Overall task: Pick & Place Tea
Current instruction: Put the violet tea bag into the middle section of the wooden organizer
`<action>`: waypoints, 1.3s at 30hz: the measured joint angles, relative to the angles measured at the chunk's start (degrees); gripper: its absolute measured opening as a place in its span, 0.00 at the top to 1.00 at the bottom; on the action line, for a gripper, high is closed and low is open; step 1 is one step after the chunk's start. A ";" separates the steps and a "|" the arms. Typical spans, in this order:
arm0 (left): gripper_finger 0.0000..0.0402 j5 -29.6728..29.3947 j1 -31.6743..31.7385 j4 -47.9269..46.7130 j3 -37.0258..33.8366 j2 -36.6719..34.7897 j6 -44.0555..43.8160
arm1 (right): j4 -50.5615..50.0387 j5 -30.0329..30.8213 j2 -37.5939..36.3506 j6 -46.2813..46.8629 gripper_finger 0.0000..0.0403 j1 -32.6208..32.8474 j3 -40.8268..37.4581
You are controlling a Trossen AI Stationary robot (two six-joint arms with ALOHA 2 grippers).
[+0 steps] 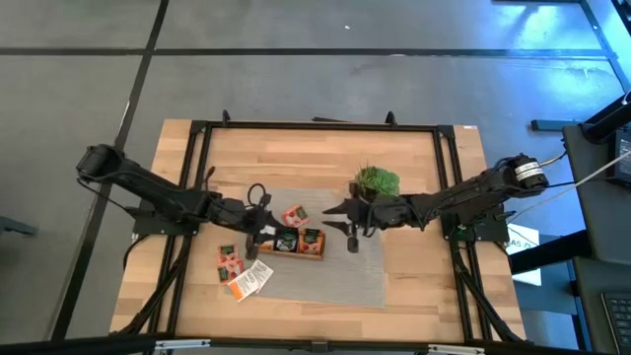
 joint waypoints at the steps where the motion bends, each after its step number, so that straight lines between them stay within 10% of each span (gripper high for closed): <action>1: 0.72 0.42 -0.03 0.45 0.45 0.87 0.77 | 0.13 -0.03 0.01 0.04 0.69 -0.02 -0.45; 19: 0.46 -3.05 1.51 2.71 0.80 8.61 -5.43 | 0.75 -0.16 0.04 1.84 0.69 -0.02 -2.71; 39: 0.60 0.29 1.47 -4.92 0.71 8.59 -14.45 | 0.60 -0.16 0.09 1.78 0.69 -0.02 -2.71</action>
